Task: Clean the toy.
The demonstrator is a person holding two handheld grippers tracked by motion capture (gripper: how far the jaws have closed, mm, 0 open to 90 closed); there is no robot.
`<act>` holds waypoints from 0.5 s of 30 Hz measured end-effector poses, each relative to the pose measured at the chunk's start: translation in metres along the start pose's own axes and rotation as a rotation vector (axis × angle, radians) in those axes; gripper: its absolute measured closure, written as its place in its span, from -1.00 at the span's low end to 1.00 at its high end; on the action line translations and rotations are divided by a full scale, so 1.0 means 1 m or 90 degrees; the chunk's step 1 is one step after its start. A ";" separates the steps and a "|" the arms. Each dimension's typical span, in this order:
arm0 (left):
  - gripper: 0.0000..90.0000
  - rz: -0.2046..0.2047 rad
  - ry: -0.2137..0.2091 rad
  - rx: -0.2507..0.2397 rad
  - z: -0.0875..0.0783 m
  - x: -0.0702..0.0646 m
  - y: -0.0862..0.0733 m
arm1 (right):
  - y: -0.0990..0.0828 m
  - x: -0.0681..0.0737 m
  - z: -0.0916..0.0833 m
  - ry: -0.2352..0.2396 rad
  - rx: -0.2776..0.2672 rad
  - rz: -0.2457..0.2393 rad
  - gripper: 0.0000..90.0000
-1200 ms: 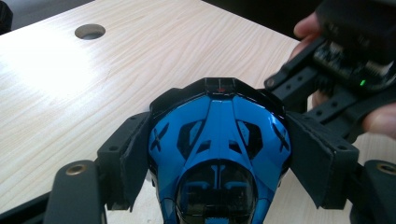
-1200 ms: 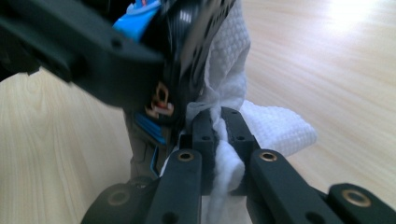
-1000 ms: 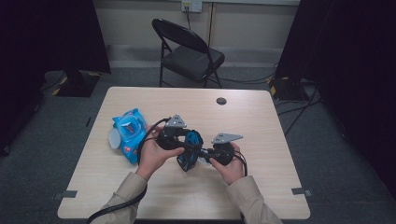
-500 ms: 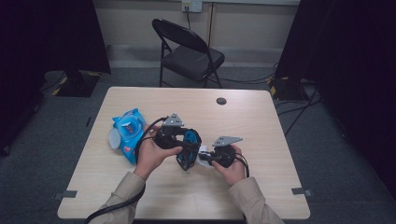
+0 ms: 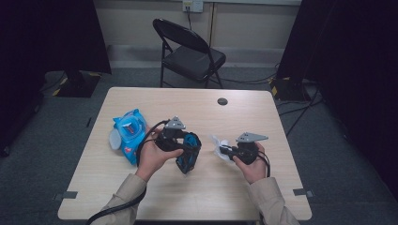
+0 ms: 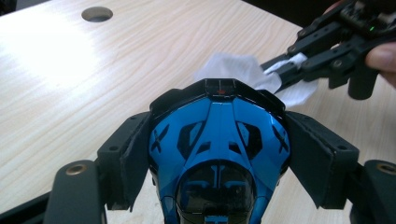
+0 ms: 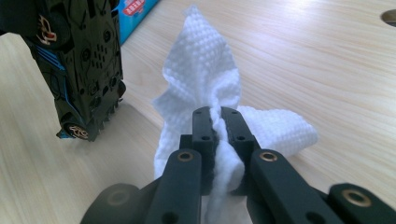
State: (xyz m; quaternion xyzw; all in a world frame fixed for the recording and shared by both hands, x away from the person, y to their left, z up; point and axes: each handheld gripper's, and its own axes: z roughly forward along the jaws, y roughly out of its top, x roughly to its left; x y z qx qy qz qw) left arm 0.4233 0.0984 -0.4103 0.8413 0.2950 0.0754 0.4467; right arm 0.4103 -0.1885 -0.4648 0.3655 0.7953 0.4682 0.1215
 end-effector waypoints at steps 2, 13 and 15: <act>-0.42 -0.001 0.001 -0.002 0.001 0.000 0.000 | -0.003 -0.003 -0.003 -0.006 0.000 0.001 0.92; -0.41 0.007 0.007 -0.001 0.013 -0.003 0.004 | -0.008 -0.011 -0.011 -0.024 -0.001 0.012 0.91; -0.41 0.003 0.008 0.000 0.015 -0.002 0.005 | -0.008 -0.011 -0.012 -0.031 -0.001 0.010 0.91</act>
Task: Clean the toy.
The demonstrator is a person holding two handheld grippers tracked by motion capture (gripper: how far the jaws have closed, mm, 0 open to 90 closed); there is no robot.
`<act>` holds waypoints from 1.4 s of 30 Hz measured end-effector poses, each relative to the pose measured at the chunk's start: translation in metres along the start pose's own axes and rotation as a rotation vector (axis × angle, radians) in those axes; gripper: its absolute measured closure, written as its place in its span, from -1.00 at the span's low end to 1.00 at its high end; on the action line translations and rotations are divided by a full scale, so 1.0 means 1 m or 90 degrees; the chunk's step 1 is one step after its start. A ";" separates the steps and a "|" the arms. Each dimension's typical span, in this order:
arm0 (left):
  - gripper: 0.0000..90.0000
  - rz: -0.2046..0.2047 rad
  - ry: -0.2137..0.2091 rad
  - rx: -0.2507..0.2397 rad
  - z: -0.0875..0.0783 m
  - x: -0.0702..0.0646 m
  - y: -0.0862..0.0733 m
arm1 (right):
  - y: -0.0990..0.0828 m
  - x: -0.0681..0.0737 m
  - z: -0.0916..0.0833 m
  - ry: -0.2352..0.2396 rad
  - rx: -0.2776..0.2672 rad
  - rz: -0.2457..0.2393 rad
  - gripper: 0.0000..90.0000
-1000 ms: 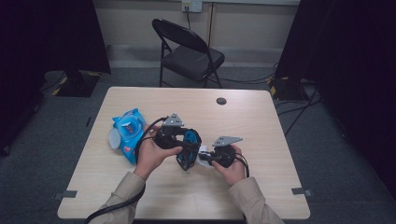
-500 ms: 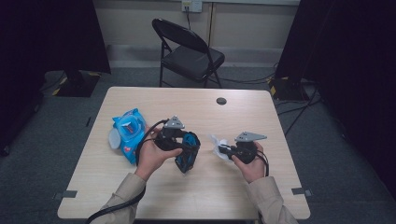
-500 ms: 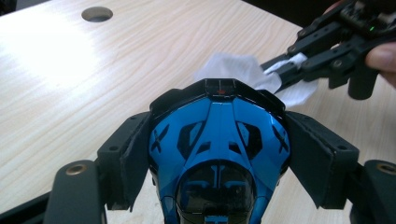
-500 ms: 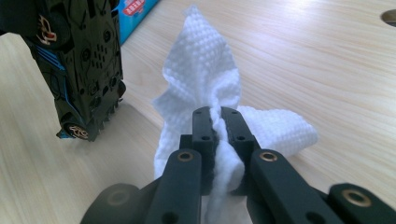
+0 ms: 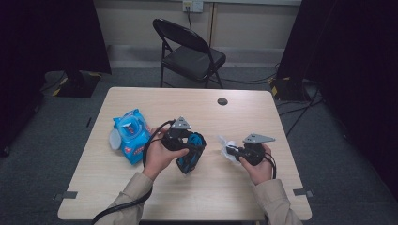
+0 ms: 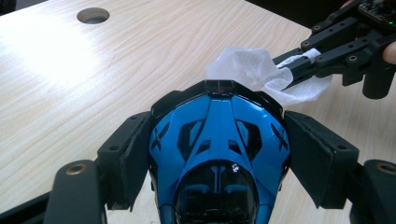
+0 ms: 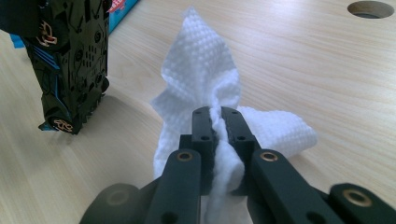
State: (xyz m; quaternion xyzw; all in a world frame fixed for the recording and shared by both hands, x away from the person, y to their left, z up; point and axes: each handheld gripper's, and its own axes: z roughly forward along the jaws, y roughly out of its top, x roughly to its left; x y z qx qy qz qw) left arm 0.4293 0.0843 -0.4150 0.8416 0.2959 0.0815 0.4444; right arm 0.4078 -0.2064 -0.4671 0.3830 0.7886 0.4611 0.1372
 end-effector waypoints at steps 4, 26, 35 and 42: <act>-0.41 0.003 0.004 0.003 0.004 0.000 0.001 | 0.000 -0.002 -0.002 -0.005 -0.001 0.002 0.91; -0.41 -0.001 0.023 0.053 0.029 0.008 -0.019 | -0.009 -0.010 -0.003 -0.019 0.004 0.013 0.90; -0.42 -0.001 0.035 0.078 0.039 0.012 -0.029 | -0.009 -0.009 0.000 -0.026 0.009 0.010 0.87; -0.42 -0.010 0.037 0.078 0.046 0.016 -0.036 | -0.010 -0.009 0.000 -0.028 0.012 0.009 0.84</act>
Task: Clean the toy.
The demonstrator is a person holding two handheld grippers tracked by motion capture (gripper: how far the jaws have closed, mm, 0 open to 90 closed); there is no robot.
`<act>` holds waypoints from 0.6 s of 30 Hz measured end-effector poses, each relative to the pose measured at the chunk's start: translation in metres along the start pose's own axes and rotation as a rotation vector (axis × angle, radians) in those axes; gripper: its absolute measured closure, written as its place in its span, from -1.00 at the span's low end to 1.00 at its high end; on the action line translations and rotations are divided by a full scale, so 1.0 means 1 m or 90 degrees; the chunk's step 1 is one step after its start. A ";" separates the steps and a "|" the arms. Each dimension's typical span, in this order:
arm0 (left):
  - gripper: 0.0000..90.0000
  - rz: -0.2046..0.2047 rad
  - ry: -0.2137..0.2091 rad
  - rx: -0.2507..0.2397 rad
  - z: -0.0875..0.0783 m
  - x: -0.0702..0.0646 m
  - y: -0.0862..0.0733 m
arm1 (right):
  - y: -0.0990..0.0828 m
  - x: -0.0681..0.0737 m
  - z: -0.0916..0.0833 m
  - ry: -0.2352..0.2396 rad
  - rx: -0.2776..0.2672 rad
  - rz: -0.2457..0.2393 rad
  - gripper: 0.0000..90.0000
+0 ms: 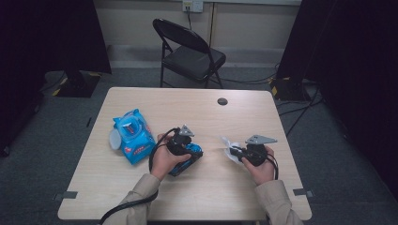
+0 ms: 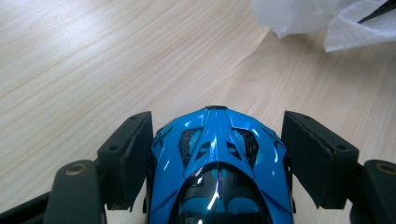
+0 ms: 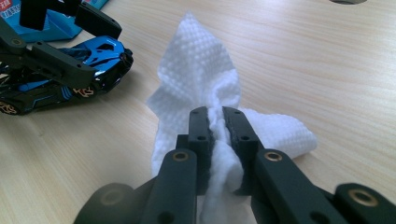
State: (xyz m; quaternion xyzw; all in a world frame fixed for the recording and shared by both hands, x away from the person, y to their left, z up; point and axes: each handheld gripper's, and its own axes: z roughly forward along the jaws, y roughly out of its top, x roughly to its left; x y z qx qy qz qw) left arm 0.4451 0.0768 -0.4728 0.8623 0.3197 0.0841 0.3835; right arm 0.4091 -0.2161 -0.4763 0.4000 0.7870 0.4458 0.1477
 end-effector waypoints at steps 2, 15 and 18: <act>-0.42 -0.002 0.001 0.001 0.001 0.000 -0.001 | -0.001 0.000 0.000 -0.001 0.003 0.001 0.80; -0.42 0.011 0.012 0.026 0.006 -0.003 -0.004 | -0.002 -0.002 0.000 -0.011 0.003 0.010 0.49; -0.42 -0.006 0.004 0.024 0.005 -0.002 -0.003 | -0.001 -0.002 0.000 -0.012 0.002 0.014 0.37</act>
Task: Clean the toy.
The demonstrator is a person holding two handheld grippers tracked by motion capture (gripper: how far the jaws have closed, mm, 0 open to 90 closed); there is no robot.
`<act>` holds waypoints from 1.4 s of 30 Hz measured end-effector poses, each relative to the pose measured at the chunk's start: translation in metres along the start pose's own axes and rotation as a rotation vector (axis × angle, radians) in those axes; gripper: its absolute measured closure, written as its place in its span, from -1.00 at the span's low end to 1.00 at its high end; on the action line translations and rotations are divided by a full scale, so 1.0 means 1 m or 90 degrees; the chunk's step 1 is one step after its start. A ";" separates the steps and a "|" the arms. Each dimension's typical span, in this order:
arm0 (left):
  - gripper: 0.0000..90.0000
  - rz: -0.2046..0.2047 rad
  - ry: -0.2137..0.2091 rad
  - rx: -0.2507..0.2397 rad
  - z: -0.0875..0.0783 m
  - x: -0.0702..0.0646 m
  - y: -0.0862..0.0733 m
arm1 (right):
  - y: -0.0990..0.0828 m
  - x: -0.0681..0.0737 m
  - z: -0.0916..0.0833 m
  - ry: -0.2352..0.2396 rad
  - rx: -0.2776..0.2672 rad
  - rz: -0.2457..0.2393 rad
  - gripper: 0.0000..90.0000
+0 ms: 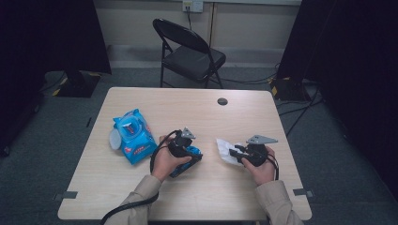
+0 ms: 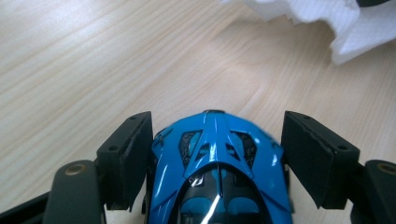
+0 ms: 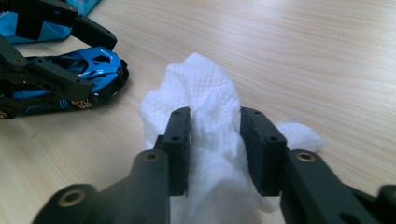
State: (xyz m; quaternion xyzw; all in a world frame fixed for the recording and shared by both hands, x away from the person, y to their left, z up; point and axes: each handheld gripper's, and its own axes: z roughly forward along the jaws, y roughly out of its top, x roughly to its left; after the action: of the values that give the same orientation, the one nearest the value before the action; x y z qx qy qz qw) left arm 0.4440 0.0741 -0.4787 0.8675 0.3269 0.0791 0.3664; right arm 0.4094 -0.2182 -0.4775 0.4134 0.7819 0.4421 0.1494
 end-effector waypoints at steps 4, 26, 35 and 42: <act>-0.36 0.001 -0.005 -0.013 -0.005 0.003 0.000 | 0.000 -0.001 -0.001 -0.002 -0.005 0.009 0.23; -0.60 0.006 -0.034 -0.021 -0.039 0.002 -0.006 | 0.005 0.000 -0.006 -0.014 0.014 -0.003 -0.29; -0.61 0.005 -0.030 -0.023 -0.056 0.009 -0.016 | 0.006 -0.001 -0.015 -0.008 0.014 -0.008 -0.40; -0.62 -0.001 -0.034 -0.030 -0.065 0.009 -0.019 | 0.005 -0.002 -0.018 -0.002 0.016 -0.006 -0.47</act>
State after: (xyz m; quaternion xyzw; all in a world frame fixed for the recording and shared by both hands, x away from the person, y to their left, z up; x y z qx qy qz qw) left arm 0.4170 0.1277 -0.4462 0.8602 0.3156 0.0636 0.3955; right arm 0.4026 -0.2288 -0.4631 0.4120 0.7890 0.4313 0.1473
